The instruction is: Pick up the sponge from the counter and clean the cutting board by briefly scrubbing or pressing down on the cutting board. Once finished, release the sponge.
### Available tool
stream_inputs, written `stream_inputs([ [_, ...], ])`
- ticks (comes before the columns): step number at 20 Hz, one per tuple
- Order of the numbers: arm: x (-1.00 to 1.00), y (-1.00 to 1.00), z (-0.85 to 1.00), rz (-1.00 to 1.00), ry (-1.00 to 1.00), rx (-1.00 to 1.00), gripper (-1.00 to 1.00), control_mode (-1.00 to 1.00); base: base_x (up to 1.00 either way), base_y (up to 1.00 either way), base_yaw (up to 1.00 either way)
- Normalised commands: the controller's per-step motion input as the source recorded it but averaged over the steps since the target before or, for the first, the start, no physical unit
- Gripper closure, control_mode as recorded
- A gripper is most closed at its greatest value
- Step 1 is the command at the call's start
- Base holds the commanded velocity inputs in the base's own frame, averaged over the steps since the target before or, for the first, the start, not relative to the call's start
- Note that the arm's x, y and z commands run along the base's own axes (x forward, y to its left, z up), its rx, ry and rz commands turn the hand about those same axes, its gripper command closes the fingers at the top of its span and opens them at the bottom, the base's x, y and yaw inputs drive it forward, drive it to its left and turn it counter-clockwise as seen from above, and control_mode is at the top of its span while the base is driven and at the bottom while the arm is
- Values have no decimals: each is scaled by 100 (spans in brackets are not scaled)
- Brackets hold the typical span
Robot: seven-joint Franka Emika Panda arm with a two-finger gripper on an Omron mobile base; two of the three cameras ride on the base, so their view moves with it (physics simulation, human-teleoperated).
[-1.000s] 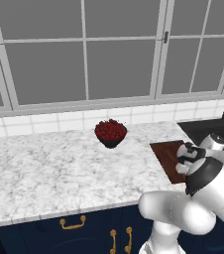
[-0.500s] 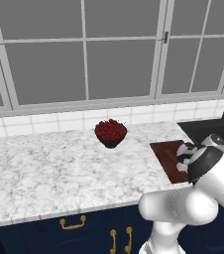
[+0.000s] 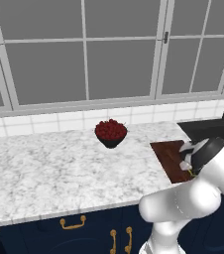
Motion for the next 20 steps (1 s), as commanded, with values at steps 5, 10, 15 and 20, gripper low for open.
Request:
stream_inputs([
  [5,13,1,6,0,-1,0,100,-100,0,0,0],
  [10,25,8,1,0,0,0,100,-100,0,0,0],
  [15,47,23,0,0,-1,0,100,-100,0,0,0],
  [20,54,17,0,0,-1,0,100,-100,0,0,0],
])
